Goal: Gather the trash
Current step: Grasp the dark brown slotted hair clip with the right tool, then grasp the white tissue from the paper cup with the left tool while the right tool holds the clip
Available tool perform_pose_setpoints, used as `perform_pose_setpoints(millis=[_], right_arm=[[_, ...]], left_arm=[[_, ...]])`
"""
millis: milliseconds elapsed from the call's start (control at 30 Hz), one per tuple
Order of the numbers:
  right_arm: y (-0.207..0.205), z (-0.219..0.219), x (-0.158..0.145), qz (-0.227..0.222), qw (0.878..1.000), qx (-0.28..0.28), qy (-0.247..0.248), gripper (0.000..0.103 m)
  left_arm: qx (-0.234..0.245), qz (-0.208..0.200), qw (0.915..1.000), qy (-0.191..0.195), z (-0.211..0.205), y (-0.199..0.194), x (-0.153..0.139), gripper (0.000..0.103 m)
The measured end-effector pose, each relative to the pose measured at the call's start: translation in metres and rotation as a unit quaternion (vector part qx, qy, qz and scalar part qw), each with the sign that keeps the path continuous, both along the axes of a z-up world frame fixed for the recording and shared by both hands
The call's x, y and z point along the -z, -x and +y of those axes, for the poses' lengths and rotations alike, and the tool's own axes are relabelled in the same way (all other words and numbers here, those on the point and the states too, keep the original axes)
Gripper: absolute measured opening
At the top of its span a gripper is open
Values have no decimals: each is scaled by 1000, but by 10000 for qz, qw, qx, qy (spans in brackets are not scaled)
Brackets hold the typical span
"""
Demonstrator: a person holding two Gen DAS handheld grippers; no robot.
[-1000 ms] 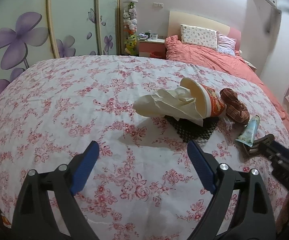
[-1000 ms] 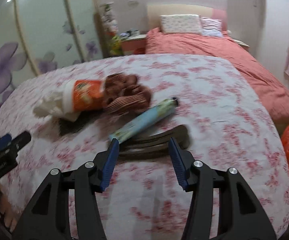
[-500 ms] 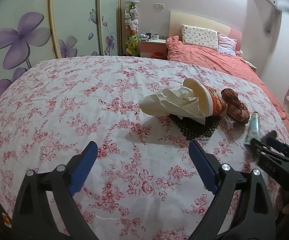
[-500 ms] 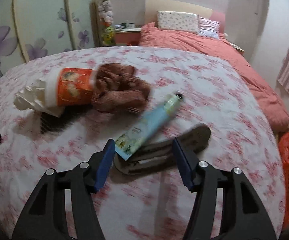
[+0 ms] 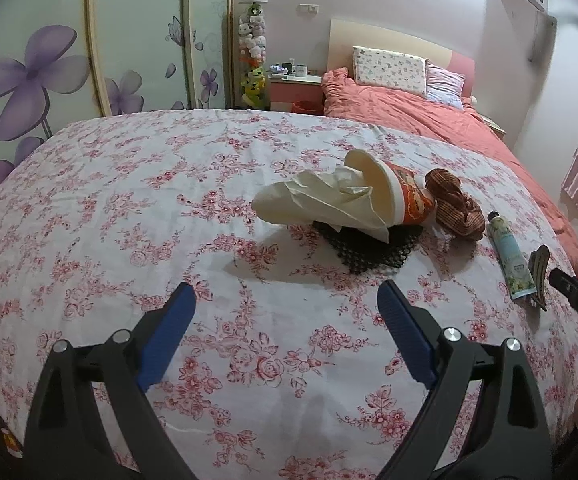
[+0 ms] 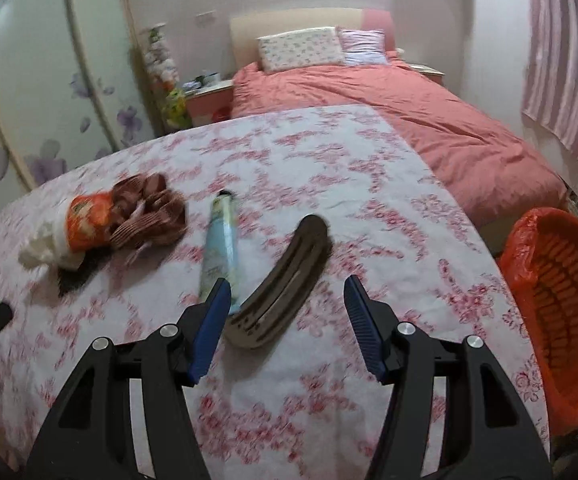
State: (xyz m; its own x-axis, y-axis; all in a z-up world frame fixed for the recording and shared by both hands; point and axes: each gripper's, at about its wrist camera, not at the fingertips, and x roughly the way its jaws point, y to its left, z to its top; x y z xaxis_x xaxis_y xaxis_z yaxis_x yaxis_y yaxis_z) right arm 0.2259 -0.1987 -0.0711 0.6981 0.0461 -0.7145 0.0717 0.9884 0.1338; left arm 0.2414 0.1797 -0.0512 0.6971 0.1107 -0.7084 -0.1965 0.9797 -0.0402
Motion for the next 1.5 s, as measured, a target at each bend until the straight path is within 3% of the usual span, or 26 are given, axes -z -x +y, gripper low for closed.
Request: perform_pose_setpoints(millis=[200,300,367,467,600,867,1100,1433,1500], right_arm=[[-27,3,17,370,9988,313,65,57],[-26,9,20,383,9990,214,104,49],[-25,10,21,415,9988,35,239,36],[-21,-8,21,403,9990,80,181,33],[-15,-29,21,354,9991,182,-138,33],[-20,-19,21,404,9991,138,47,33],[-20,-20,21,406,9991,138,37,33],[-21,-20,22,398,9991,131,-25,34],[-21,-20,22,399,9991,129,-18,34]], left_arm=[[-36,42,10000,-25,0,-1,1,90],[-38,69,10000,-45,1,-2,2,90],[-41,80,9999,-51,1,-4,3,90],[-51,77,10000,-31,3,-5,3,90],[-47,78,10000,-18,3,-5,5,90],[34,-17,10000,-17,-1,-11,2,90],[-88,-115,9997,177,-2,-40,-8,90],[-259,312,9973,613,4,-87,9,90],[-265,359,9972,605,2,-91,14,85]])
